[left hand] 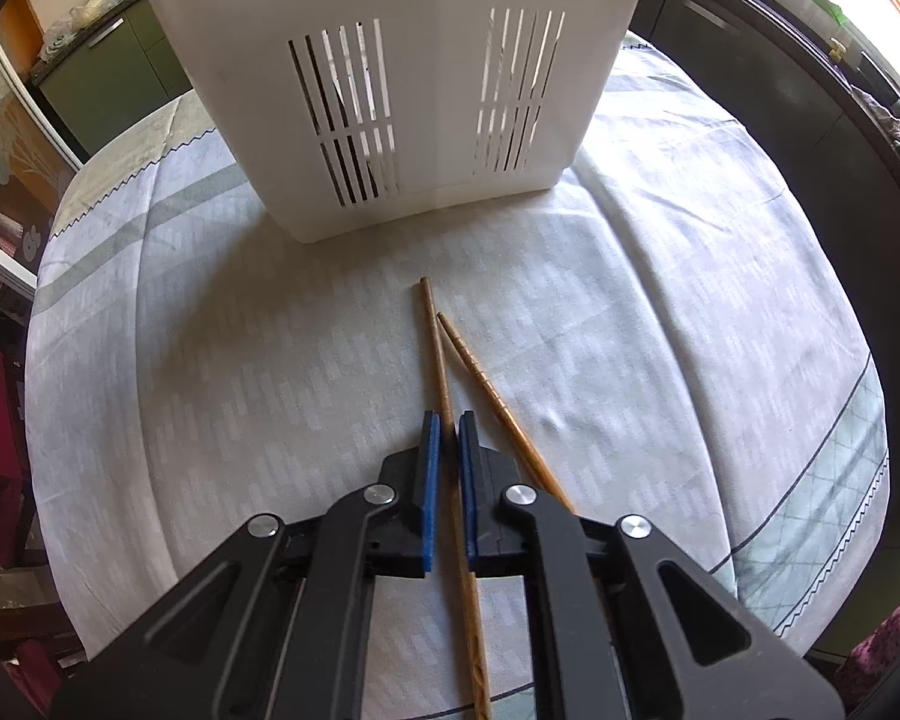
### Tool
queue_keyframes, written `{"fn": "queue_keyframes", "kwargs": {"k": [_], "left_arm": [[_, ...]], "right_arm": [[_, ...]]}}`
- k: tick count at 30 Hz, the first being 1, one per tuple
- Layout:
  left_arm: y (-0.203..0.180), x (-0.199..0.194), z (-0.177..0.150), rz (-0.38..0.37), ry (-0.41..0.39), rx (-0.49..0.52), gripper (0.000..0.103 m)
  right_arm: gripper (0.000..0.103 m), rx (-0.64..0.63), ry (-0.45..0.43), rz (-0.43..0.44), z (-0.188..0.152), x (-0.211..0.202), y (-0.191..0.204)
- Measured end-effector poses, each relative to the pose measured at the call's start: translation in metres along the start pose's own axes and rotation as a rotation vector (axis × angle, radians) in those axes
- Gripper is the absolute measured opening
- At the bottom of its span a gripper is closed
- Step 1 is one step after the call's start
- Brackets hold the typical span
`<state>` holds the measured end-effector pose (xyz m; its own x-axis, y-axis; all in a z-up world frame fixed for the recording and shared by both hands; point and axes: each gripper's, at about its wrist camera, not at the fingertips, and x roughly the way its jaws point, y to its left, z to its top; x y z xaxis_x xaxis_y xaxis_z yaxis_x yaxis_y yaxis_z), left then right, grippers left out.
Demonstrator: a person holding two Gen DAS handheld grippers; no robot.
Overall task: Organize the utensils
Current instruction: 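Lower the left tool onto a wooden chopstick on the cloth and close it, then lift the chopstick upright with the left tool while the right grasps another chopstick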
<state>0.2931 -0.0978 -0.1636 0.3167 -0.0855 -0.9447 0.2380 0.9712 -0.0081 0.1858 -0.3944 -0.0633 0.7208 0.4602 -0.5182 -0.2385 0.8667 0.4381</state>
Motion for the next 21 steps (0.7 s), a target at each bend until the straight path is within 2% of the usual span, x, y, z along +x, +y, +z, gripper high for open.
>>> {"fn": "queue_keyframes", "kwargs": {"k": [3,6,9,11,12,17,21], "left_arm": [[0.005,-0.005,-0.001,-0.017,-0.018,-0.023,0.006],[0.017,-0.023,-0.004,-0.021,-0.071,-0.040,0.006],[0.026,-0.049,-0.009,-0.017,-0.144,-0.049,0.006],[0.032,-0.069,-0.016,-0.019,-0.198,-0.060,0.006],[0.034,-0.080,-0.021,-0.020,-0.228,-0.063,0.006],[0.042,-0.128,-0.048,-0.008,-0.378,-0.071,0.006],[0.047,-0.150,-0.070,0.002,-0.463,-0.075,0.006]], "right_arm": [[0.020,0.001,0.015,0.004,-0.001,0.005,0.003],[0.020,0.002,0.026,0.006,-0.002,0.008,0.004],[0.020,0.000,0.033,0.008,-0.003,0.011,0.006],[0.031,-0.002,0.034,0.009,-0.004,0.013,0.007],[0.033,-0.007,0.037,0.007,-0.004,0.014,0.009],[0.033,-0.039,0.072,0.011,-0.006,0.025,0.021],[0.034,-0.075,0.119,0.015,-0.010,0.041,0.035]]}}
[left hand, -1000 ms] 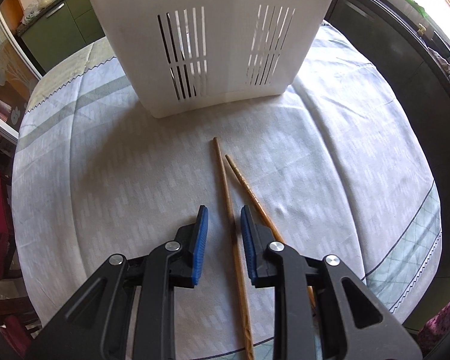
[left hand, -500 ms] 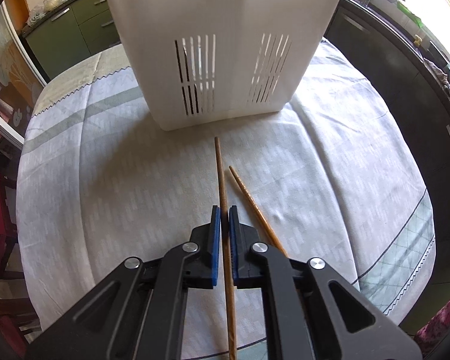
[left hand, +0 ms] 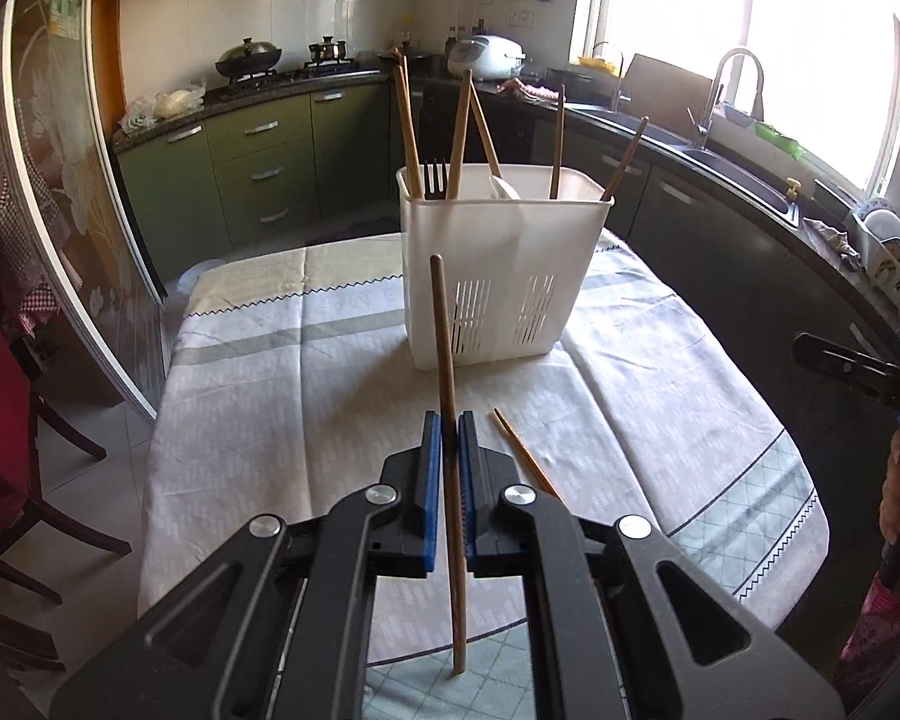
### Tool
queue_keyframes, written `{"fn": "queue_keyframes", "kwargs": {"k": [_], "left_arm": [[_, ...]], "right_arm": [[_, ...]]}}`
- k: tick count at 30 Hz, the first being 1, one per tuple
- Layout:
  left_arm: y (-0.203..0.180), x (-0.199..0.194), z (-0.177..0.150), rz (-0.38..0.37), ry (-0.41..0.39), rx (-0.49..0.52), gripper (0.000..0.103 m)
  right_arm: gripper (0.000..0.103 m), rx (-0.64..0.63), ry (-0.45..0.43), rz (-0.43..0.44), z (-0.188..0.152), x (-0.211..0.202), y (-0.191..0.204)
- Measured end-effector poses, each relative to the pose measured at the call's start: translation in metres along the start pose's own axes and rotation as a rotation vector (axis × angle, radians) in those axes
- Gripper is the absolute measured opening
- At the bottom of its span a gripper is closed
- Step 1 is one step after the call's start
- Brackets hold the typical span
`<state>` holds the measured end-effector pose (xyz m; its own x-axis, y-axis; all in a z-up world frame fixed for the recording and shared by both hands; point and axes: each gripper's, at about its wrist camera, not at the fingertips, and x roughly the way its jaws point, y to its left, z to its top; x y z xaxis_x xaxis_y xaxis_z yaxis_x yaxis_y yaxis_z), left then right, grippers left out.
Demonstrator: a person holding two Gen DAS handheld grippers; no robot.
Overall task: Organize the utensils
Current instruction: 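Lift the chopstick upright with the left tool while the right grasps another chopstick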
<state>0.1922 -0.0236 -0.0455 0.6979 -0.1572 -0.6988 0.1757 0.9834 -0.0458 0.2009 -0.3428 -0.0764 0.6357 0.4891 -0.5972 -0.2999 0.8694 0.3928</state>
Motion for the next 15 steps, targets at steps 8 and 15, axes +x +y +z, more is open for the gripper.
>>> {"fn": "queue_keyframes", "kwargs": {"k": [8,15], "left_arm": [[0.011,-0.035,-0.020,0.004,-0.092,-0.005,0.006],[0.017,-0.049,-0.028,0.000,-0.124,-0.013,0.006]], "right_arm": [[0.035,-0.138,0.166,-0.019,-0.005,0.064,0.045],[0.035,-0.229,0.354,-0.041,-0.013,0.147,0.078]]}}
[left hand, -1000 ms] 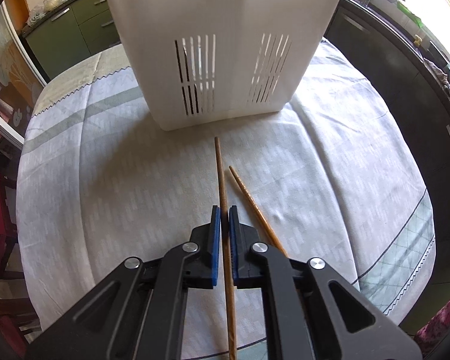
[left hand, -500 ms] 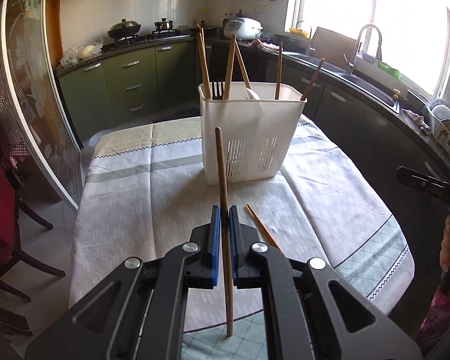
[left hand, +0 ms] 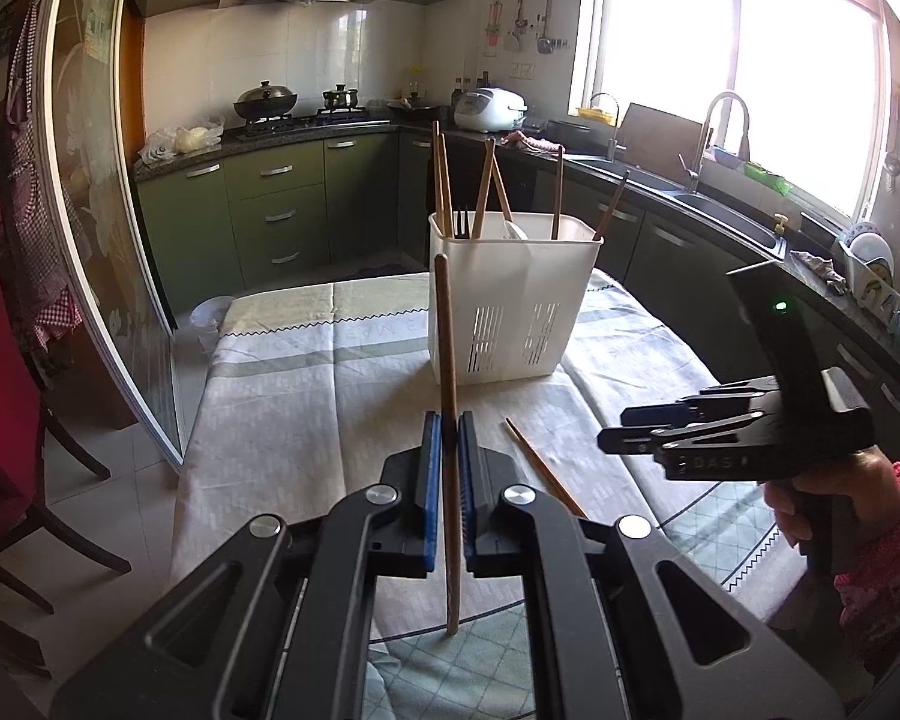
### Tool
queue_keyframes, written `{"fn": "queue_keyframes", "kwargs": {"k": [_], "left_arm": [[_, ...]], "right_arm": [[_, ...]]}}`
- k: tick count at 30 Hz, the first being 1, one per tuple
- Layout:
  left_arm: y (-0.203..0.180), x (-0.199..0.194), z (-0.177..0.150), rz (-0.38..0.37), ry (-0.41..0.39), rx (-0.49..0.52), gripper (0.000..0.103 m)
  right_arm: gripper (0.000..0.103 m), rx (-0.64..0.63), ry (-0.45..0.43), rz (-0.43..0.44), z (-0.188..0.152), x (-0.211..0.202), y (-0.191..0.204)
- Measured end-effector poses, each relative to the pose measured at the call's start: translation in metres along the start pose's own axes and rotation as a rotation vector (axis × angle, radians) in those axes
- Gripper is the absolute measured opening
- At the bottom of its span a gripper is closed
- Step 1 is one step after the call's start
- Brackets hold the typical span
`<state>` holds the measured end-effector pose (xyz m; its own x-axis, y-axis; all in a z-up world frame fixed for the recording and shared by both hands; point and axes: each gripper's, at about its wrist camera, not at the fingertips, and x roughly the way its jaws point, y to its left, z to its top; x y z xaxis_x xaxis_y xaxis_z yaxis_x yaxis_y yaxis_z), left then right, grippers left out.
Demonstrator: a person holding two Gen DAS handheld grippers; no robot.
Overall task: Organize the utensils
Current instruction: 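Lift the chopstick upright with the left tool while the right grasps another chopstick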
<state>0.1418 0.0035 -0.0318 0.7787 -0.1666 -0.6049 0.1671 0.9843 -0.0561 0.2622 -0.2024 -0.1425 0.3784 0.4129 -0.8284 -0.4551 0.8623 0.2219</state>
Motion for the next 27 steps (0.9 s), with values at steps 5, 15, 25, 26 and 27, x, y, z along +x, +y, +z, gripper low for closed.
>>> {"fn": "queue_keyframes", "kwargs": {"k": [5,15,25,26,27], "left_arm": [[0.003,-0.008,-0.001,-0.002,-0.018,-0.004,0.006],[0.010,-0.006,-0.003,-0.012,-0.007,-0.014,0.005],[0.017,0.017,-0.004,-0.015,0.087,-0.054,0.006],[0.017,0.024,-0.002,-0.015,0.109,-0.056,0.006],[0.018,0.031,-0.001,-0.018,0.134,-0.063,0.006]], "right_arm": [[0.035,-0.016,0.112,-0.039,0.018,0.048,0.010],[0.035,-0.030,0.182,-0.112,0.026,0.090,0.023],[0.006,-0.067,0.171,-0.168,0.030,0.099,0.030],[0.006,-0.066,0.165,-0.168,0.030,0.096,0.028],[0.006,-0.059,0.152,-0.157,0.028,0.090,0.025]]}}
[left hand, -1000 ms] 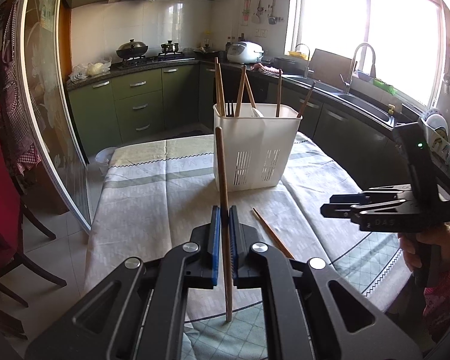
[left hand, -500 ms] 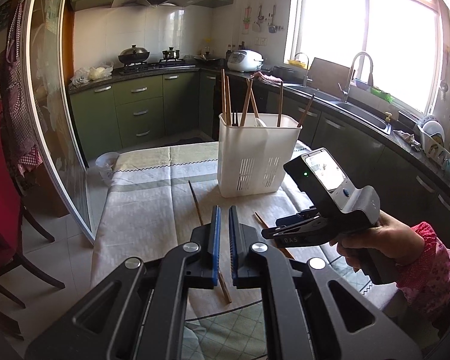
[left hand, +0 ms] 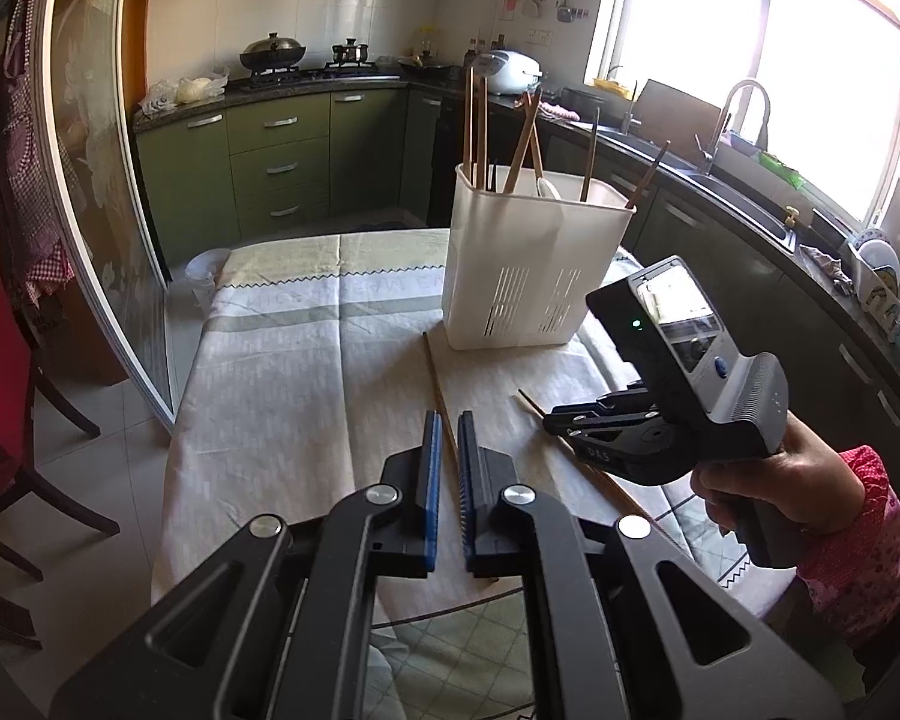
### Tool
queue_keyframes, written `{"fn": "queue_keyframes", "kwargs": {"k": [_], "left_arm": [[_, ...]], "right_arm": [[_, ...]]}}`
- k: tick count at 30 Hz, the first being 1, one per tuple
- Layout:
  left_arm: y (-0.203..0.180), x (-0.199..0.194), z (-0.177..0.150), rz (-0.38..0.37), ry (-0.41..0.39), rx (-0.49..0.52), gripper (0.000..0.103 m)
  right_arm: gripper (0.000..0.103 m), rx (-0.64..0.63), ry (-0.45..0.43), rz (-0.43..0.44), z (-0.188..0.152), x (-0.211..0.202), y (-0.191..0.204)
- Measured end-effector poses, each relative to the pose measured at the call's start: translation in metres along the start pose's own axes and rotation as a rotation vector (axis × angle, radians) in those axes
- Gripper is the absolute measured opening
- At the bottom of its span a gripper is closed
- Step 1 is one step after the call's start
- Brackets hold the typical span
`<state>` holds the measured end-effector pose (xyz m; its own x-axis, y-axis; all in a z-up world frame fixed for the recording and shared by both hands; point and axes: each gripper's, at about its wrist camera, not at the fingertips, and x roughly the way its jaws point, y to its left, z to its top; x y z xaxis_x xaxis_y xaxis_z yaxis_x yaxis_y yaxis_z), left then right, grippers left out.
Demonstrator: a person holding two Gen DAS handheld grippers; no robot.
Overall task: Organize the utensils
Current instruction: 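Lift the chopstick upright with the left tool while the right grasps another chopstick, then hold the chopstick upright with the left tool while the right lifts its chopstick upright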
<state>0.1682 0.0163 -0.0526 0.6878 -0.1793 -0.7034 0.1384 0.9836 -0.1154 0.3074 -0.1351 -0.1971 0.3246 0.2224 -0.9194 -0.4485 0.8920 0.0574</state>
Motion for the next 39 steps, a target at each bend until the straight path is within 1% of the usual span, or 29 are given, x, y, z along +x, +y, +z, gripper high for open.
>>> {"fn": "queue_keyframes", "kwargs": {"k": [5,10,13,17,18,22,23,28,31,35,36,38,39], "left_arm": [[0.002,0.047,0.014,-0.037,0.147,-0.029,0.006],[-0.003,0.099,0.033,-0.043,0.252,-0.018,0.006],[-0.004,0.130,0.040,-0.029,0.313,-0.022,0.006],[-0.002,0.163,0.044,0.007,0.372,-0.025,0.006],[-0.002,0.169,0.044,0.016,0.381,-0.027,0.007],[-0.001,0.187,0.048,0.054,0.385,-0.032,0.017],[-0.001,0.190,0.048,0.060,0.385,-0.036,0.018],[-0.001,0.206,0.049,0.087,0.405,-0.034,0.018],[-0.001,0.215,0.049,0.117,0.418,-0.039,0.018],[-0.008,0.215,0.045,0.163,0.402,-0.020,0.018],[-0.009,0.215,0.043,0.172,0.397,-0.021,0.018],[-0.011,0.209,0.039,0.174,0.392,-0.018,0.006],[-0.014,0.207,0.038,0.175,0.390,-0.013,0.006]], "right_arm": [[0.006,0.034,-0.112,0.051,-0.011,-0.046,-0.015],[0.006,0.065,-0.234,0.088,-0.033,-0.100,-0.033],[0.006,0.077,-0.274,0.112,-0.048,-0.121,-0.042],[0.006,0.084,-0.294,0.134,-0.063,-0.135,-0.050],[0.006,0.083,-0.295,0.138,-0.065,-0.136,-0.051],[0.006,0.092,-0.304,0.150,-0.071,-0.141,-0.059],[0.006,0.094,-0.307,0.152,-0.076,-0.145,-0.061],[0.006,0.097,-0.309,0.163,-0.077,-0.146,-0.062],[0.006,0.100,-0.308,0.168,-0.077,-0.144,-0.065],[0.006,0.100,-0.309,0.173,-0.077,-0.145,-0.065],[0.006,0.100,-0.309,0.174,-0.077,-0.145,-0.065],[0.006,0.100,-0.310,0.177,-0.076,-0.145,-0.065],[0.006,0.100,-0.311,0.178,-0.076,-0.145,-0.064]]}}
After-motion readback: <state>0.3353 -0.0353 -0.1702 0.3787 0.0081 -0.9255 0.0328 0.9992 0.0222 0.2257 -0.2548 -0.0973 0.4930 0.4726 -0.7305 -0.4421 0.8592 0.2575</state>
